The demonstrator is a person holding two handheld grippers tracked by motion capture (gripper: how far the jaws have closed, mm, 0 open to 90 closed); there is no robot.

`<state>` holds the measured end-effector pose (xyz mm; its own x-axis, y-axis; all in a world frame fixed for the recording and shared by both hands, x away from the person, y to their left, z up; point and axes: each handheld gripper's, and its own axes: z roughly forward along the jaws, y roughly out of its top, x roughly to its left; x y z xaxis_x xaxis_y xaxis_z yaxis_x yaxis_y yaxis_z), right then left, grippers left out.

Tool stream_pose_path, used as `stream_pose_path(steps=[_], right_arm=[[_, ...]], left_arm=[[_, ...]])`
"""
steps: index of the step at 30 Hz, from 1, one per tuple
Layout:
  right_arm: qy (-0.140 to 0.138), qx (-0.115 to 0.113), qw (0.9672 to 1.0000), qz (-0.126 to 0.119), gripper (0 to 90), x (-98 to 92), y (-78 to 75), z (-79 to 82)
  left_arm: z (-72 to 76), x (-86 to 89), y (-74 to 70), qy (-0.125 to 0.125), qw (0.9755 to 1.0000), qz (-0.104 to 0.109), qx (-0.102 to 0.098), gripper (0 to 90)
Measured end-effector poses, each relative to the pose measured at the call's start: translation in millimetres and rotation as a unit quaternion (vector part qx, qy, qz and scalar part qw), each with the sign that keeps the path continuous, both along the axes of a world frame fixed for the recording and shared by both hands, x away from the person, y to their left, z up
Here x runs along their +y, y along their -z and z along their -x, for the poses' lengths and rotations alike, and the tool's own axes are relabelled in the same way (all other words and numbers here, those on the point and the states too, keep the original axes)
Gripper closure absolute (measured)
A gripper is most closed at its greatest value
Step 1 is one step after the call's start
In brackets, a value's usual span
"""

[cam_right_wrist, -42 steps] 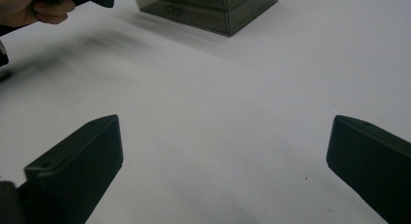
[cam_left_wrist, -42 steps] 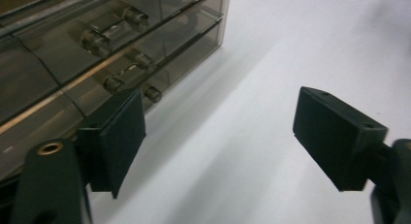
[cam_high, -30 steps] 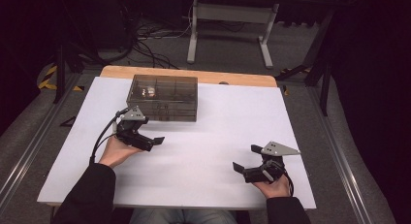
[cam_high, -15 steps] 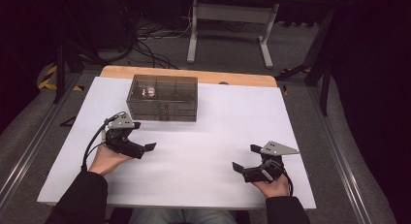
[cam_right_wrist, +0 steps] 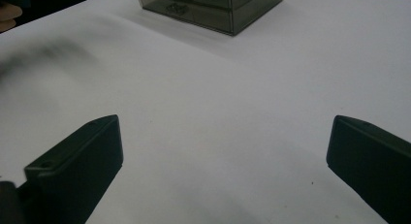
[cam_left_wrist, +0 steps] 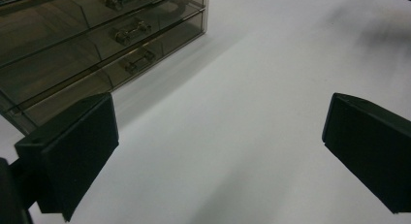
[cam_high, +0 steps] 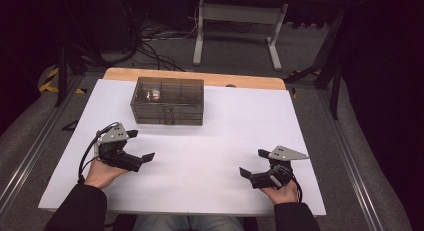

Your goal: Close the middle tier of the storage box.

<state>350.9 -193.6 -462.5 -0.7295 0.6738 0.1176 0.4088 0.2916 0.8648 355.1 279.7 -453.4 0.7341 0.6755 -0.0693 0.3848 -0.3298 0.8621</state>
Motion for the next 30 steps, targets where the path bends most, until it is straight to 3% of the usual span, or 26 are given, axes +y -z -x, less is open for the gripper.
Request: stream_pose_path(steps=[15,26,30], right_arm=[[0.002,0.003,1.0,0.0,0.2,0.6,0.1,1.1],[0.001,0.003,1.0,-0.001,0.2,0.5,-0.1,1.3],[0.0,0.003,1.0,-0.001,0.2,0.8,-0.1,1.5]], left_arm=[[23.4,13.6,8.9,-0.017,0.9997,0.015,-0.011,1.4],[41.5,27.4,15.7,-0.028,0.9984,0.031,-0.038,1.5],[46.2,32.4,19.2,-0.027,0.9983,0.035,-0.039,1.5]])
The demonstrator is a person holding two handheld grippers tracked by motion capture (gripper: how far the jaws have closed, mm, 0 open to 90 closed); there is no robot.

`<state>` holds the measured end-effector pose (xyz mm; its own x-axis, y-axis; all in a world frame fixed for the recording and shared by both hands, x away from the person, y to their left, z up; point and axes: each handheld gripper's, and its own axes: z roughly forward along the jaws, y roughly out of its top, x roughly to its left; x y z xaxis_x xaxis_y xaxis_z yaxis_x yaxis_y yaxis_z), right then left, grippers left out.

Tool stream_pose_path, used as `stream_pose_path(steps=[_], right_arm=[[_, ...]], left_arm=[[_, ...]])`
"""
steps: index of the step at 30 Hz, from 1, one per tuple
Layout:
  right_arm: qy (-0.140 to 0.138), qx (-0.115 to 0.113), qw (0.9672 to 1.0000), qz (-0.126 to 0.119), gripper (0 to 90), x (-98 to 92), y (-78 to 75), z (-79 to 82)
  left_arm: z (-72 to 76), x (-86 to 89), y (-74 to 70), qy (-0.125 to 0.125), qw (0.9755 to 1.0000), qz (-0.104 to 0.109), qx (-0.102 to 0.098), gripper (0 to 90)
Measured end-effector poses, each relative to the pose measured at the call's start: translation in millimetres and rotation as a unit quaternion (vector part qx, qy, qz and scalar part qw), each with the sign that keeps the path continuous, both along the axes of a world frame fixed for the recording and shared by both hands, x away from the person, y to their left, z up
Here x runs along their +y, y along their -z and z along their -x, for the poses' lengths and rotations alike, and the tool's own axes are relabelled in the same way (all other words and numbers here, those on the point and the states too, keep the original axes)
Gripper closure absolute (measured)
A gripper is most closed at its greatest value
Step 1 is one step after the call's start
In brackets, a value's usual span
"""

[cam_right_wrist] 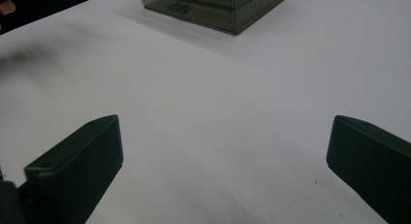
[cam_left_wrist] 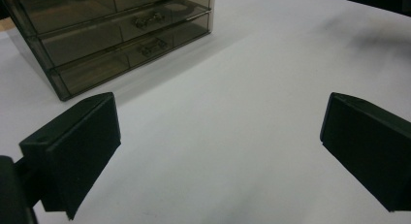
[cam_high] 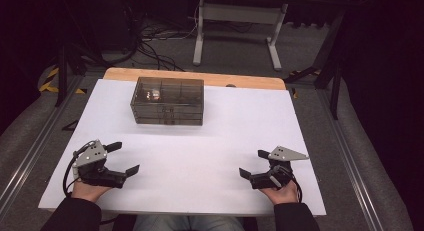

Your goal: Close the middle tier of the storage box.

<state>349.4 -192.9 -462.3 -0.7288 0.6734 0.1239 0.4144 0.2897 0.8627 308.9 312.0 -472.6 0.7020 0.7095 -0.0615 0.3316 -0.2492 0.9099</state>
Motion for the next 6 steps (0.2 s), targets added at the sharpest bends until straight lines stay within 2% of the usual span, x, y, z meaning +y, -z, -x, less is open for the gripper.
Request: stream_pose_path(steps=[2,5,6], right_arm=[[-0.002,0.0,1.0,0.001,0.2,-0.2,-0.1,0.0],[-0.002,-0.001,1.0,-0.002,0.2,-0.7,-0.6,0.0],[-0.002,-0.002,1.0,-0.003,0.2,-1.0,-0.7,-0.2]], left_arm=[[0.2,2.0,1.2,0.001,1.0,-0.005,-0.002,1.5],[0.7,3.7,2.1,-0.004,1.0,0.005,-0.001,1.5],[0.1,5.4,1.6,-0.006,1.0,0.001,-0.007,1.5]])
